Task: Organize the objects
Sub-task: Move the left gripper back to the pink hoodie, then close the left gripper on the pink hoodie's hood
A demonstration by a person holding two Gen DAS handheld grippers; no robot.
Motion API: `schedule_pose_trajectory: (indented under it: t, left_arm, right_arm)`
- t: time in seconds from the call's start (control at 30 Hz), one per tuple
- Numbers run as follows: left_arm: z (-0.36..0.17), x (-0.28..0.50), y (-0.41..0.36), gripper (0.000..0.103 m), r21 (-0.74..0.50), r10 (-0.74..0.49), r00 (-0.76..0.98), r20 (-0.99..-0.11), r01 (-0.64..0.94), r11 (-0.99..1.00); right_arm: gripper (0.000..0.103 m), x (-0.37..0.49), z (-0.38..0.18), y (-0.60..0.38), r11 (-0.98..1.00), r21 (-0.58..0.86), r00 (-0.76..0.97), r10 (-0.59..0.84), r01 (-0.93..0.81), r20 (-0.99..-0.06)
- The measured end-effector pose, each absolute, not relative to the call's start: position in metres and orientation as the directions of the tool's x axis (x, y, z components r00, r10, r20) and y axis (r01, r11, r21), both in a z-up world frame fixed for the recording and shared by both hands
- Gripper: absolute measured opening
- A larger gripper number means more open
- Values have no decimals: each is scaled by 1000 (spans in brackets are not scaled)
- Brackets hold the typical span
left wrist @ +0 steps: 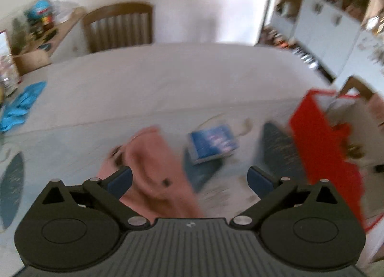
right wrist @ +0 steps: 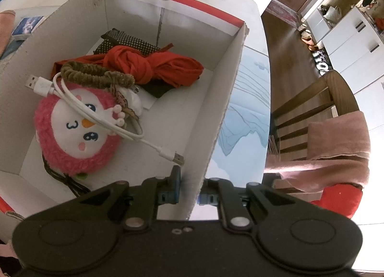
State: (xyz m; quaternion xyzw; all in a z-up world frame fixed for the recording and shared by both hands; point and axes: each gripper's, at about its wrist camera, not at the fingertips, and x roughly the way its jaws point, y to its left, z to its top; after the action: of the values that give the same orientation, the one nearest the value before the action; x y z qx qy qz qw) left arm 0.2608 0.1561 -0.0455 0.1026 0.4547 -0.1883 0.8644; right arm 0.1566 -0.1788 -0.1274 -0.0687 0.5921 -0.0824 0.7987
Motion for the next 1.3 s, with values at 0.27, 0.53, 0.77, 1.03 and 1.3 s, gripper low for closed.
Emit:
schedule_pose_trajectory:
  t: [0.27, 0.53, 0.77, 1.03, 1.3]
  left_arm:
    - [-95, 286, 183, 103, 35, -122, 471, -874, 310, 950]
    - [-125, 304, 197, 103, 0, -97, 412, -906, 230, 973]
    - [-142, 306, 189, 103, 14, -79, 372, -925, 242, 970]
    - [-147, 310, 184, 103, 39, -49, 373, -926, 224, 974]
    - [-141, 300, 187, 79, 28, -57, 397, -916, 206, 978]
  right_arm:
    - [11, 157, -127, -179, 976, -210, 279, -220, 64, -935]
    - [12, 158, -130, -177, 973, -220, 271, -229, 65, -935]
    - [12, 158, -130, -177, 973, -221, 268, -230, 65, -935]
    - [11, 159, -129, -180, 976, -199, 267, -216, 89, -939]
    - [9, 158, -124, -186, 978, -169, 273, -196, 120, -942]
